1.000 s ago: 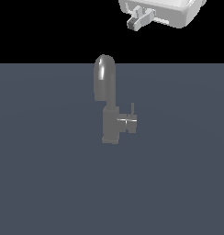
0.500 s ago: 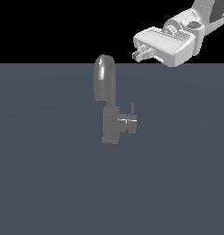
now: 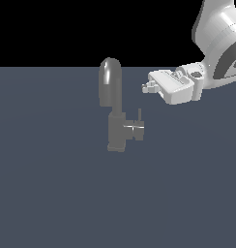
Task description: Turn on the faucet by rotating a designated handle.
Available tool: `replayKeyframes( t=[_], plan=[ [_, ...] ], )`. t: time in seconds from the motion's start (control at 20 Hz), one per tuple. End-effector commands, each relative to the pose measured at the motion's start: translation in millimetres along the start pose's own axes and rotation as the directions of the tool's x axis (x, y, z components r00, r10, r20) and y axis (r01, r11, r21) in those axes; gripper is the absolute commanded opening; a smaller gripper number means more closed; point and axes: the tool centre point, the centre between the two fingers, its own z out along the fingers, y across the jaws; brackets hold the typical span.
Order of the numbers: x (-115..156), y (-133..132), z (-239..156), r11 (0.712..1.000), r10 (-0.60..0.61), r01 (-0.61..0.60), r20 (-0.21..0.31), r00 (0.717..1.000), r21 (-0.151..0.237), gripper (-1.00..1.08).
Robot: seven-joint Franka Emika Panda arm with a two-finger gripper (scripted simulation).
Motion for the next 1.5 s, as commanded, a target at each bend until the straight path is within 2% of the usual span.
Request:
replayKeyframes(
  t=[0.0, 0.25, 0.55, 0.75, 1.1, 1.45],
  plan=[
    [19, 0, 4, 0.997, 0.051, -0.053, 0.049, 0.998, 0.054, -1.00],
    [49, 3, 12, 0.982, 0.123, -0.139, 0.127, 0.984, 0.128, -1.00],
    [70, 7, 20, 0.962, 0.171, -0.205, 0.188, 0.967, 0.178, -1.00],
    [75, 8, 23, 0.956, 0.182, -0.222, 0.205, 0.962, 0.191, -1.00],
    [75, 8, 23, 0.956, 0.182, -0.222, 0.205, 0.962, 0.190, -1.00],
    [66, 27, 26, 0.956, 0.182, -0.222, 0.205, 0.962, 0.190, -1.00]
  ],
)
